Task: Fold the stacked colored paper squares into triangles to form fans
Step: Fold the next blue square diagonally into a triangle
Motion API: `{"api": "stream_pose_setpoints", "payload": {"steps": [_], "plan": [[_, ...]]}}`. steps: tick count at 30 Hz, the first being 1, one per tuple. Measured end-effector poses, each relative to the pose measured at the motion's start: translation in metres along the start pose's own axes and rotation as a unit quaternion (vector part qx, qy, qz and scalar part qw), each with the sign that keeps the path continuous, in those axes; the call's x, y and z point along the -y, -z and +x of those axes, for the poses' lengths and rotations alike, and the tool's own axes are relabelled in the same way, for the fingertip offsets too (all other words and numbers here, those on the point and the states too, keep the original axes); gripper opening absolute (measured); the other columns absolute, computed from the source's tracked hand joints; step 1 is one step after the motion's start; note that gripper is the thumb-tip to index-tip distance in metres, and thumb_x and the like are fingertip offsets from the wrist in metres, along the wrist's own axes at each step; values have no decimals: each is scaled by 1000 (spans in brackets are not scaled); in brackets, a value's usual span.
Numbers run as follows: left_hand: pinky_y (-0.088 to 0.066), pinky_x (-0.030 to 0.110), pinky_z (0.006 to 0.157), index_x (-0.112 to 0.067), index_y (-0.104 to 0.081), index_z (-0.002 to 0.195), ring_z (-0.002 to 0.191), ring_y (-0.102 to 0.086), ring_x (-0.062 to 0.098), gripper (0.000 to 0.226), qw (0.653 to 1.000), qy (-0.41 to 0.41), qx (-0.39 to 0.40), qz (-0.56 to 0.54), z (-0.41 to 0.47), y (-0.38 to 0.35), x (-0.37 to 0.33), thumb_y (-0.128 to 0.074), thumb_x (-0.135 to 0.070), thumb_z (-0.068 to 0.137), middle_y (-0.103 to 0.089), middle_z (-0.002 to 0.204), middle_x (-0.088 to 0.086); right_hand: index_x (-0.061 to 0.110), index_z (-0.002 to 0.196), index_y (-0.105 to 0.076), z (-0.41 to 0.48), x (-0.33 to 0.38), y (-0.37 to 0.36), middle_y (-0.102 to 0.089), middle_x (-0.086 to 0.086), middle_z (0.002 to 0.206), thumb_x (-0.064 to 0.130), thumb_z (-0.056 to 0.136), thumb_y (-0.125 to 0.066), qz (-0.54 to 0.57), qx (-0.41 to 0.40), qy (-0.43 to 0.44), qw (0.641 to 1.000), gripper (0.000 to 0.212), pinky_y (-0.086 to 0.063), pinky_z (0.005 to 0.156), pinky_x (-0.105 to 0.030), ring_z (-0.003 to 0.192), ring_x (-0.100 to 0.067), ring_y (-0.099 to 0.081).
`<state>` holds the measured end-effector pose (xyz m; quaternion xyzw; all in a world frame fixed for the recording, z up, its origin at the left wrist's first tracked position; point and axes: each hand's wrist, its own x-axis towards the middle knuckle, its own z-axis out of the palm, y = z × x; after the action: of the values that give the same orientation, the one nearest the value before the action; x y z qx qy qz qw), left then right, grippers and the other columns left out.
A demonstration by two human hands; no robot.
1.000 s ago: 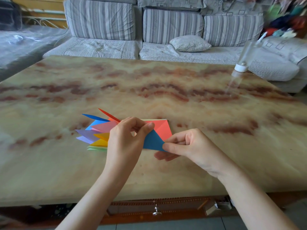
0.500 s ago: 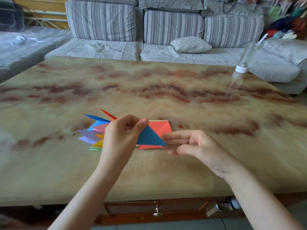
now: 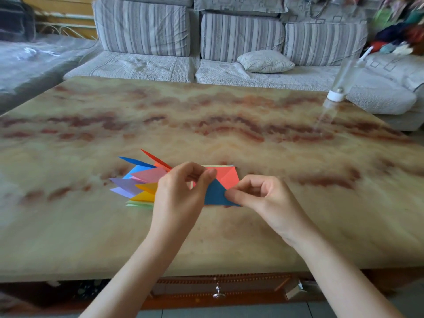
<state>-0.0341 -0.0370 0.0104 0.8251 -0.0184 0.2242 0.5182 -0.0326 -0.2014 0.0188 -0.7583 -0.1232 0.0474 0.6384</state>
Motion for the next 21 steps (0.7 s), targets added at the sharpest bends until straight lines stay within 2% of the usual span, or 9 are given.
{"api": "stream_pose_setpoints", "payload": {"steps": [5,8,10,14,17,18,21], "plan": [[-38,12,52,-21,-65,68,58,-54,0,18,999,31,-6,10,4,5,0,-66,-26,85,-63,60,-11,-2,77,-70,-1,0,1,-74,-10,74,4,81,-70,-19,19,4,1000,7,-48,68,-15,70,-10,-69],[-38,9,54,-15,-65,70,56,-53,-6,21,998,51,-37,1,10,12,0,-63,-25,88,-60,60,-10,1,77,-72,-3,-1,4,-75,-6,76,6,80,-71,-50,26,-4,998,6,-46,69,-13,72,-9,-69],[-37,7,54,-14,-65,71,55,-52,-8,21,996,67,-49,-19,18,22,2,-61,-25,89,-58,58,-11,3,76,-73,-4,-3,9,-75,-5,76,7,81,-71,-61,7,-5,998,7,-48,71,-17,74,-12,-70],[-36,10,52,-20,-65,65,54,-50,-3,21,996,80,-6,-32,16,23,4,-65,-27,85,-59,52,-19,5,83,-70,-2,-3,11,-75,-11,83,13,85,-68,-5,-42,-6,999,9,-53,75,-35,78,-21,-71],[-36,17,51,-17,-65,64,52,-45,1,21,994,91,28,-57,9,14,4,-67,-25,84,-56,50,-16,9,91,-70,-3,-1,-1,-74,-13,87,32,73,-77,18,-17,-20,999,31,-54,67,-33,73,-19,-70],[-36,18,51,-16,-66,64,52,-44,1,21,993,89,40,-64,8,12,4,-68,-25,83,-55,50,-14,7,92,-70,-3,-1,-5,-74,-12,85,30,71,-78,12,-9,-24,1000,32,-53,65,-32,69,-19,-70],[-36,22,56,-12,-68,70,59,-50,8,22,988,91,75,-102,6,9,7,-70,-31,82,-62,60,0,1,86,-70,0,-5,-13,-71,-11,74,6,77,-75,4,-15,-14,1000,12,-53,58,-25,58,-19,-66]]}}
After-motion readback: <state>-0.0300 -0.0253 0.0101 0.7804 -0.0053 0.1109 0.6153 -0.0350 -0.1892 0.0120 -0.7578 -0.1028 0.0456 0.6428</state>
